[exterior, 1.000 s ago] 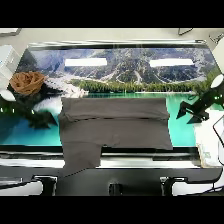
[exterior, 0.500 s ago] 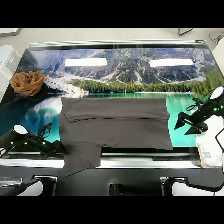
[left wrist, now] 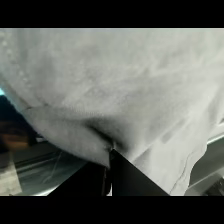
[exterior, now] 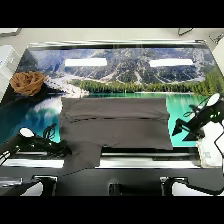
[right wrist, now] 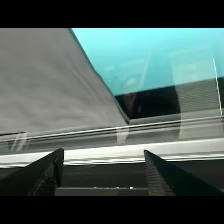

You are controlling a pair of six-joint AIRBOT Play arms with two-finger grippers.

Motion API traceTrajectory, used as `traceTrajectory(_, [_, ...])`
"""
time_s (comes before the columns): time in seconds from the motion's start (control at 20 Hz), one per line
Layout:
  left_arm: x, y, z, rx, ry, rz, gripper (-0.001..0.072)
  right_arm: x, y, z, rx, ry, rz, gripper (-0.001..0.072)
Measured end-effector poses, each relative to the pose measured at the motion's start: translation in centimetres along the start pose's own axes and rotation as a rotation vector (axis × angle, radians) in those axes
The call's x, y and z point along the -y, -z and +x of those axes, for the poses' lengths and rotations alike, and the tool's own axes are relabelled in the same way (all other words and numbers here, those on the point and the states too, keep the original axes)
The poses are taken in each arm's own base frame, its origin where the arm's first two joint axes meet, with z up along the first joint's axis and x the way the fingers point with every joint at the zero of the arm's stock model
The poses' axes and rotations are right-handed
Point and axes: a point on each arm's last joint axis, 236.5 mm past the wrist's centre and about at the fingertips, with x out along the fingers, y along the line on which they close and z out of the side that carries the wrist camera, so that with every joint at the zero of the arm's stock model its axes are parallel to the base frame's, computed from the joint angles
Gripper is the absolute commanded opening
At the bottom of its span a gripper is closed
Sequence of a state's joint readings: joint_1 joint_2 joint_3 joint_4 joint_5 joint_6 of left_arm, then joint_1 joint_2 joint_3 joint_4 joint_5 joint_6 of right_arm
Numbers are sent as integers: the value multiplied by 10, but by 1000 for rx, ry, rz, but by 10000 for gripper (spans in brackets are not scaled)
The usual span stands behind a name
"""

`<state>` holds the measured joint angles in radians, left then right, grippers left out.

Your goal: Fold the clothes and pants, and hang the long-sleeved shirts on hangers.

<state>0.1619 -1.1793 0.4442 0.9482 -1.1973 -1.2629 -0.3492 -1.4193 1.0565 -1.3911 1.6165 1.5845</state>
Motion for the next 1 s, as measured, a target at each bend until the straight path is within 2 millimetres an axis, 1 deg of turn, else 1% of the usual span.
traceTrajectory(0.15, [1, -6, -5, 34, -14, 18, 33, 6, 8, 31, -15, 0, -3, 570])
traceTrajectory(0.3, [5, -6, -10, 43, -11, 30, 33, 2, 6, 50, 11, -32, 5, 568])
traceTrajectory(0.35, [7, -6, -11, 45, -9, 34, 33, -1, 4, 55, 22, -47, 8, 559])
traceTrajectory(0.45, [9, -5, -12, 46, -4, 37, 33, -7, 6, 62, 11, -78, 20, 501])
traceTrajectory(0.5, [9, -5, -12, 46, -3, 38, 33, -10, 6, 65, 3, -93, 26, 334])
traceTrajectory(0.55, [9, -5, -13, 47, -3, 39, 33, -14, 5, 67, 5, -113, 33, 146])
traceTrajectory(0.6, [10, -5, -13, 46, -2, 39, 33, -19, 1, 69, 13, -139, 38, 51])
traceTrajectory(0.65, [11, -5, -14, 46, -1, 40, 32, -21, 1, 70, 12, -148, 42, 50])
traceTrajectory(0.75, [16, -11, -22, 62, 0, 61, 31, -23, -3, 67, 25, -154, 28, 48])
traceTrajectory(0.8, [21, -18, -29, 83, 3, 79, 31, -24, -12, 61, 64, -153, 14, 47])
traceTrajectory(0.85, [27, -28, -41, 114, 2, 102, 31, -24, -25, 50, 120, -144, 0, 47])
traceTrajectory(0.9, [34, -42, -55, 160, 1, 117, 31, -27, -30, 37, 144, -149, -10, 47])
traceTrajectory(1.0, [49, -75, -86, 265, -5, 140, 31, -43, -50, 3, 228, -193, -24, 46])
